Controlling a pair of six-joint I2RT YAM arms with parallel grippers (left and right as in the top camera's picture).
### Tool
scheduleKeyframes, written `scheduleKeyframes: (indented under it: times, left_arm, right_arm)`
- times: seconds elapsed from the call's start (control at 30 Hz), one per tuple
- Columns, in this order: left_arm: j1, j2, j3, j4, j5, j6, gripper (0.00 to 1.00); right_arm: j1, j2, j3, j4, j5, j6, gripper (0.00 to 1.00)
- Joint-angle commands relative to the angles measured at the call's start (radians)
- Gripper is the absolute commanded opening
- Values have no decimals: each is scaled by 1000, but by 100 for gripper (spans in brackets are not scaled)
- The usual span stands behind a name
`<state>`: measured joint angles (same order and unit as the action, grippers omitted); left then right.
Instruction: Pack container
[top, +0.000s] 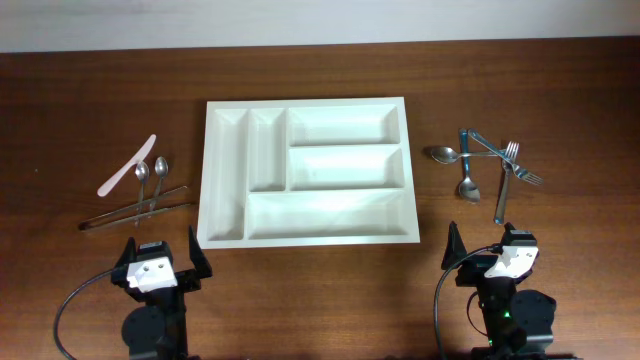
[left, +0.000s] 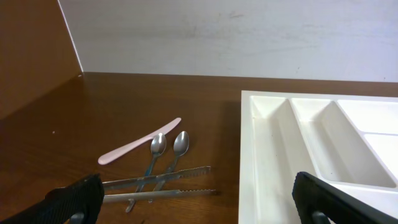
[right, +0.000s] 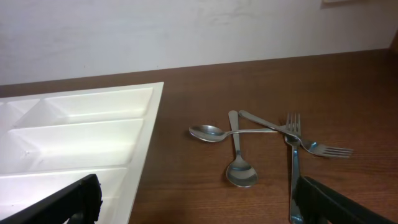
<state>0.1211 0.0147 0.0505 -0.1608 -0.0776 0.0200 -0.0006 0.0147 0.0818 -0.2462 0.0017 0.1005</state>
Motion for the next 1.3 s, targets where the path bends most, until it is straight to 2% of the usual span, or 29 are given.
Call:
scheduleKeyframes:
  times: [0.0, 0.83, 1.1, 1.27]
  left_arm:
    - [6, -9, -5, 3, 11, 19, 99]
    - [6, -9, -5, 3, 11, 19, 99]
    - [6, -9, -5, 3, 11, 19, 99]
    - [6, -9, -5, 3, 11, 19, 99]
  right_arm:
    - [-6, -11, -8, 0, 10, 1, 99]
    - [-6, -11, 16, 4, 6, 13, 99]
    - [-6, 27, 168, -17, 10, 93, 99]
    - [-6, 198, 372, -124, 10, 100, 99]
